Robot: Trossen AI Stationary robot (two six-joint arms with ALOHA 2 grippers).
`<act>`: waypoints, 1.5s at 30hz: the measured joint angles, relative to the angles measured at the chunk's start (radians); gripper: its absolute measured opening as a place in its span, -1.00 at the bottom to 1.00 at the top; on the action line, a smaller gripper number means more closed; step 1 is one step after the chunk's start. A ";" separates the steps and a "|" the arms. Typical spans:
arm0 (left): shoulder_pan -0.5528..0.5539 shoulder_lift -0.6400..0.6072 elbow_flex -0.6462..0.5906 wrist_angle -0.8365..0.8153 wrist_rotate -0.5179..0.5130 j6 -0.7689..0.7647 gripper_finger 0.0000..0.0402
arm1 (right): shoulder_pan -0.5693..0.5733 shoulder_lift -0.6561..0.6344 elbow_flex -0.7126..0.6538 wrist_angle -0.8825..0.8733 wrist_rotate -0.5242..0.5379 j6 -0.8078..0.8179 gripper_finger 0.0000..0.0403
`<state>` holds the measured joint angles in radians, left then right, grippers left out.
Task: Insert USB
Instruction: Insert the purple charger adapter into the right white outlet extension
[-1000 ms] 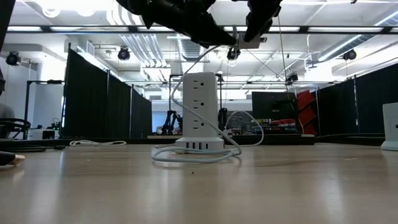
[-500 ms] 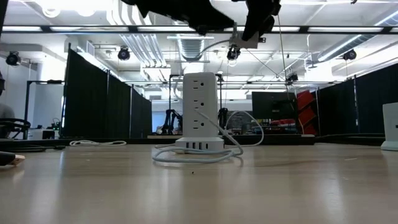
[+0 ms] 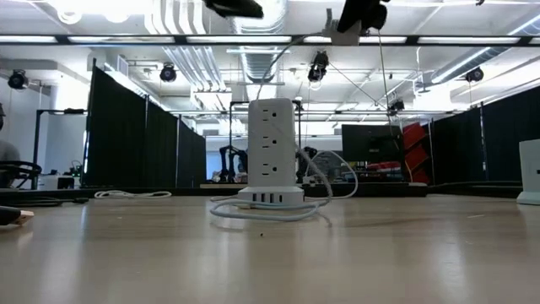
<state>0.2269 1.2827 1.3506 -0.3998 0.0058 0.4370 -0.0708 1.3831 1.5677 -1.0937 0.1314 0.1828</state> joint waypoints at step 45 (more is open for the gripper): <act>-0.103 0.267 -0.005 0.599 0.318 0.400 0.54 | 0.035 -0.109 -0.019 0.194 -0.218 0.424 -0.06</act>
<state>0.1242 1.5495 1.3460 0.1995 0.3238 0.8374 -0.0353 1.2743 1.5489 -0.8994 -0.0871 0.6069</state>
